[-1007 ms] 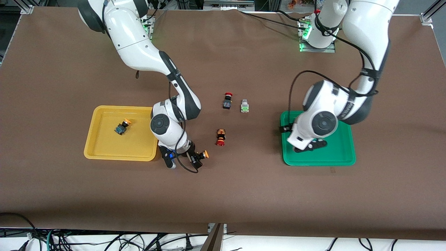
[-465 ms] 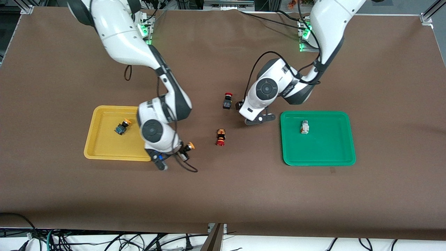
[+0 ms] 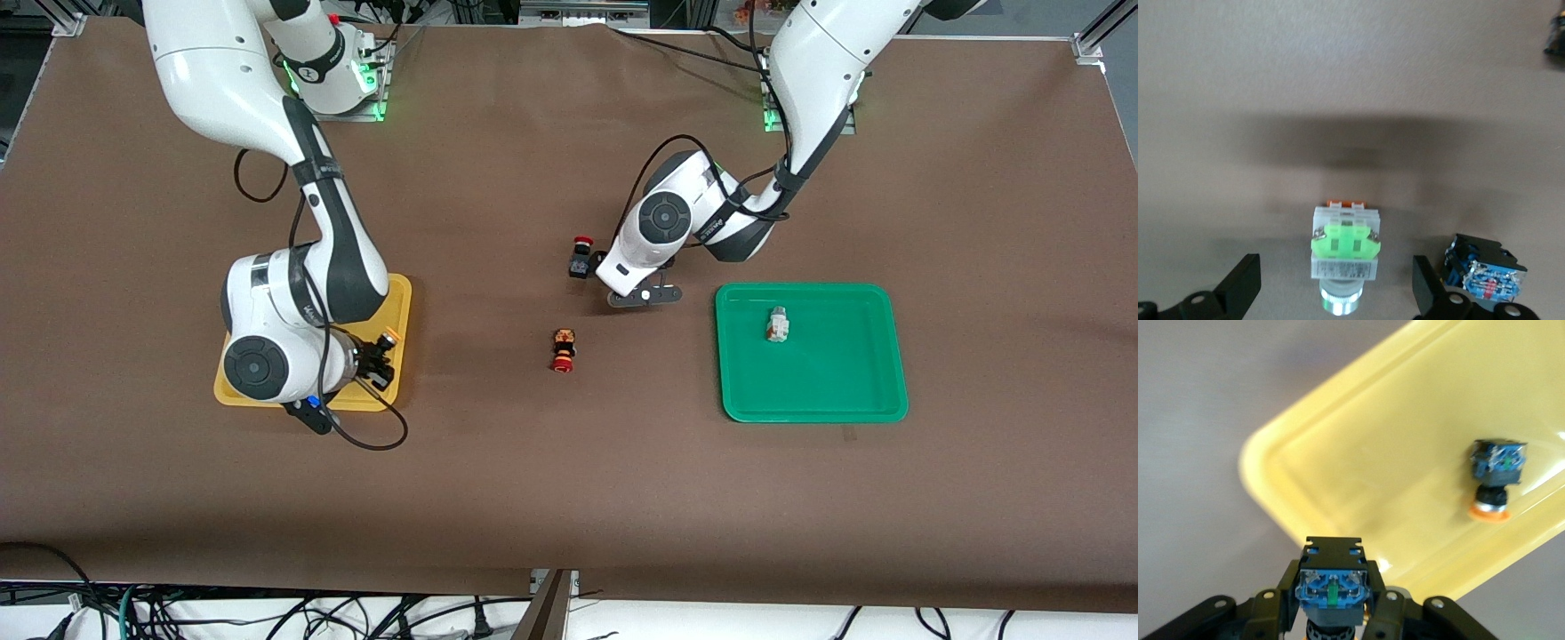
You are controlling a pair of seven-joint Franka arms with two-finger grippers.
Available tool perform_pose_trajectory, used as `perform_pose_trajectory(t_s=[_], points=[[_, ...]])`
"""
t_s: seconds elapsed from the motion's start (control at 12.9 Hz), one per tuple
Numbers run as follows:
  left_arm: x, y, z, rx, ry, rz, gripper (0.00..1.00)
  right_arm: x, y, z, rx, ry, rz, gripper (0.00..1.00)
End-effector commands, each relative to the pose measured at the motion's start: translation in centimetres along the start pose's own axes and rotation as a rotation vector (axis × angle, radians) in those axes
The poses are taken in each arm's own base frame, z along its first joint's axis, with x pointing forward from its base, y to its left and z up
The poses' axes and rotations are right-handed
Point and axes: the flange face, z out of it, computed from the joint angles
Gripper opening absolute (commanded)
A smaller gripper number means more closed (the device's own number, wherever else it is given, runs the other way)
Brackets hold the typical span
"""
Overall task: Place green and yellow buttons in trays
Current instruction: 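Grasp the green-capped button with the left gripper while the right gripper places, then place the green button with the left gripper while the right gripper withdraws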
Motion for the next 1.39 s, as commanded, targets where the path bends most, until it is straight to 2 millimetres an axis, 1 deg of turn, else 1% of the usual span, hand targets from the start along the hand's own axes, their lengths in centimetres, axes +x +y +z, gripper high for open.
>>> perform_pose_trajectory(t_s=[0.0, 0.08, 0.15, 0.23, 0.31, 0.39, 0.46, 0.54, 0.62, 0.7, 0.77, 0.85, 0.93, 1.01, 1.08, 1.16, 1.24, 1.32], points=[[0.4, 0.0, 1.6, -0.014, 0.021, 0.029, 0.88, -0.5, 3.7, 4.5, -0.051, -0.016, -0.080, 0.00], [0.4, 0.1, 1.7, -0.017, 0.025, 0.033, 0.57, -0.3, 5.5, 5.3, -0.041, -0.008, -0.112, 0.00], [0.5, 0.0, 1.6, -0.017, 0.026, 0.030, 0.26, -0.5, 6.3, 5.6, -0.040, -0.011, -0.133, 0.00], [0.5, 0.0, 1.4, -0.016, 0.027, 0.031, 0.07, -0.5, 6.3, 5.5, -0.038, -0.013, -0.136, 0.00], [0.4, 0.0, 1.2, -0.012, 0.026, 0.031, 0.00, -0.3, 6.1, 5.8, -0.034, -0.014, -0.117, 0.56], [0.8, -0.3, 0.1, -0.008, 0.035, 0.026, 0.00, -0.6, 5.7, 5.9, -0.038, -0.010, -0.121, 1.00], [1.2, -0.9, -1.3, 0.014, 0.030, 0.016, 0.00, -0.6, 5.5, 5.4, -0.035, -0.003, -0.113, 1.00], [2.4, -2.3, -3.7, 0.051, 0.013, 0.030, 0.00, -0.2, 5.3, 4.4, -0.021, 0.010, -0.115, 1.00], [4.3, -4.5, -6.2, 0.077, -0.012, 0.061, 0.00, 0.0, 5.2, 3.3, -0.006, 0.022, -0.121, 1.00], [6.3, -7.2, -8.4, 0.103, -0.050, 0.109, 0.00, 0.2, 5.3, 1.9, -0.003, 0.022, -0.118, 1.00], [8.0, -9.4, -10.4, 0.110, -0.074, 0.163, 0.00, 1.2, 5.9, -0.4, 0.000, 0.036, -0.113, 1.00], [9.7, -11.9, -12.3, 0.109, -0.095, 0.216, 0.00, 1.9, 6.4, -3.4, 0.005, 0.049, -0.107, 1.00], [11.5, -14.9, -13.8, 0.103, -0.111, 0.260, 0.00, 2.3, 7.0, -6.2, 0.008, 0.062, -0.109, 1.00], [13.4, -18.5, -15.0, 0.111, -0.107, 0.318, 0.00, 2.4, 8.7, -9.6, 0.022, 0.076, -0.116, 1.00], [14.8, -21.5, -15.6, 0.136, -0.096, 0.389, 0.00, 2.1, 10.7, -12.8, 0.037, 0.091, -0.149, 1.00], [16.1, -24.2, -15.2, 0.164, -0.088, 0.439, 0.00, 1.6, 12.9, -16.0, 0.060, 0.109, -0.181, 1.00], [17.5, -27.0, -14.7, 0.208, -0.066, 0.478, 0.00, 1.1, 15.5, -18.8, 0.079, 0.113, -0.181, 1.00], [18.4, -28.5, -13.5, 0.231, -0.053, 0.509, 0.02, 0.3, 18.4, -21.9, 0.108, 0.126, -0.163, 1.00]])
